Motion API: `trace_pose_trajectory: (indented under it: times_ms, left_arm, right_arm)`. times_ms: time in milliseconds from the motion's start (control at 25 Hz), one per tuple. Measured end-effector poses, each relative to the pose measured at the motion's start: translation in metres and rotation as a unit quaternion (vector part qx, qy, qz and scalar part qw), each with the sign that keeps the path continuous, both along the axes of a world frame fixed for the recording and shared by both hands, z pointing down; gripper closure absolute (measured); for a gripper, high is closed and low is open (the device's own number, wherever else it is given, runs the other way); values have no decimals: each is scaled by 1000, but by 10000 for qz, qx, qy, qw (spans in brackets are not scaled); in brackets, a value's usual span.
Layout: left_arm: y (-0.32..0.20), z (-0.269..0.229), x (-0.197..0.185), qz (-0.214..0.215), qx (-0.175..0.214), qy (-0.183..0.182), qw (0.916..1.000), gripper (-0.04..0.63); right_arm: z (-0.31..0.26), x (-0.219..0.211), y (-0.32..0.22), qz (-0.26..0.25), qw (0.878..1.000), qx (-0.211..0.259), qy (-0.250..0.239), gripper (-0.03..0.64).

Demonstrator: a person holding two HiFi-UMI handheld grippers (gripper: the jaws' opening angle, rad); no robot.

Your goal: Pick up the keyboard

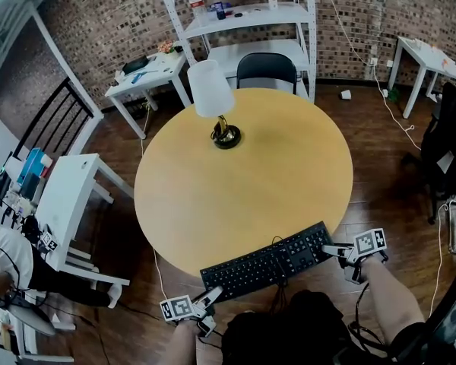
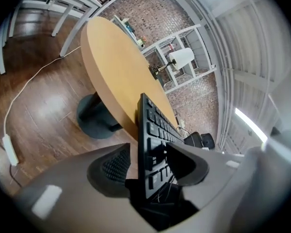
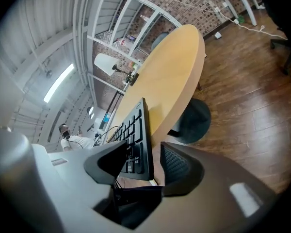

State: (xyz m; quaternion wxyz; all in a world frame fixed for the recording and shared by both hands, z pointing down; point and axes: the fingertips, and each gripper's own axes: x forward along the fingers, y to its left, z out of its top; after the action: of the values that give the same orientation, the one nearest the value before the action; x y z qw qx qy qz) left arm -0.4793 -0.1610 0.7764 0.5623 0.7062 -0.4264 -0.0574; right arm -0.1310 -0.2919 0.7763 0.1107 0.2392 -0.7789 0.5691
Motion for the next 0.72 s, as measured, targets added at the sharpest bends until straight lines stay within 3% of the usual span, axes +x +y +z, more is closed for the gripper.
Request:
trace_pose_trajectory:
  times_ms: [80,200,360,480,600,720]
  left_arm:
    - [-1,-2,4,27,56,127,9999,416]
    - [-1,-2,8,25,-17,233,9997,426]
    - [-3,-7,4,226,249,-173,9993,431]
    - [4,-11,6,125,235,-136,9996,433]
    - [3,-18,-2,163,438,-505,9976,436]
    - [10,-22,-5,110,468,-639,9968,436]
  right_arm:
    - [-2,-3,3,23,9998,-52,-187,431]
    - [-4,-4,3,39,9994,-46,-329,469]
    - [-3,-4,1,2,9996,76,-280,469]
    - [-6,-2,2,45,9995,134,-269,469]
    - [-9,-4,2,117,9994,85,-308,470]
    - [-13,-6,3,66,9991,215,-357,471]
